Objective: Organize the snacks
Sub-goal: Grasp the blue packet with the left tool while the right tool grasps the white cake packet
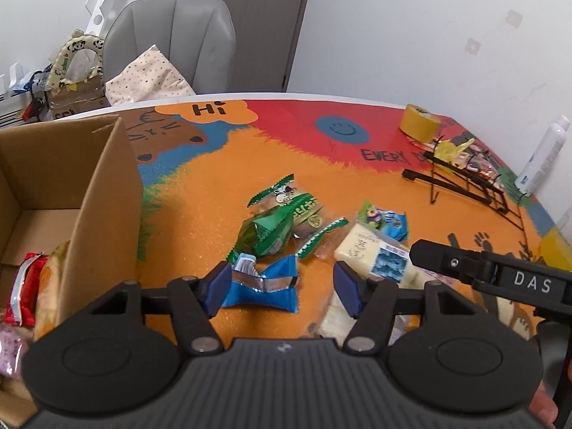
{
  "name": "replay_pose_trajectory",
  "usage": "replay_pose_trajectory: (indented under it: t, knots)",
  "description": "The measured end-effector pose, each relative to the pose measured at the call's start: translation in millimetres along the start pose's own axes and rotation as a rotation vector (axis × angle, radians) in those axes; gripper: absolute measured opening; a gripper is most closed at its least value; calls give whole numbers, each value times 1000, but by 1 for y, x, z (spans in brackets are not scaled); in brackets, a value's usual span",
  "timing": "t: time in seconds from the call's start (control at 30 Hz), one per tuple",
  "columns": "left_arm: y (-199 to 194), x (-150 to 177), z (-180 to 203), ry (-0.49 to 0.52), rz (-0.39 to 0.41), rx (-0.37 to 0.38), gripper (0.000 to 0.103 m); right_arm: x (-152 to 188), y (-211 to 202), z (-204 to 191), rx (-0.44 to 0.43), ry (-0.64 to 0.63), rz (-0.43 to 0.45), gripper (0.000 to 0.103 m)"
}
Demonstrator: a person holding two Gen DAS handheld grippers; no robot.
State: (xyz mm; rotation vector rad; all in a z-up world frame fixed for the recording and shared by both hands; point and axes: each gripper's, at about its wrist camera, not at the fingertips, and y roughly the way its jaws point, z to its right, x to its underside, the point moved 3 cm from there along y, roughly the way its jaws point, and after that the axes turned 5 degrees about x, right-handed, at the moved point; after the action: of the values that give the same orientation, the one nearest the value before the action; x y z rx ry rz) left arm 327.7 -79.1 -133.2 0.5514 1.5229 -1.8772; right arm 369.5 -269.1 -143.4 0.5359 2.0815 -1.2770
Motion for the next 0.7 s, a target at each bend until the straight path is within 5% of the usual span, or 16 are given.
replay_pose_trajectory:
  t: [0.43,0.53,0.7]
  knots:
    - [28,9,-10,-6,-30,-52,62,6,18,-16,44,-129,-32,63]
    - [30,12,-10,-9,-28,-55,55,9,18,-14,72,-150,-48,63]
    - [30,15,-8,-7,-7,-40,47,21,19,5,91,-111,-84,44]
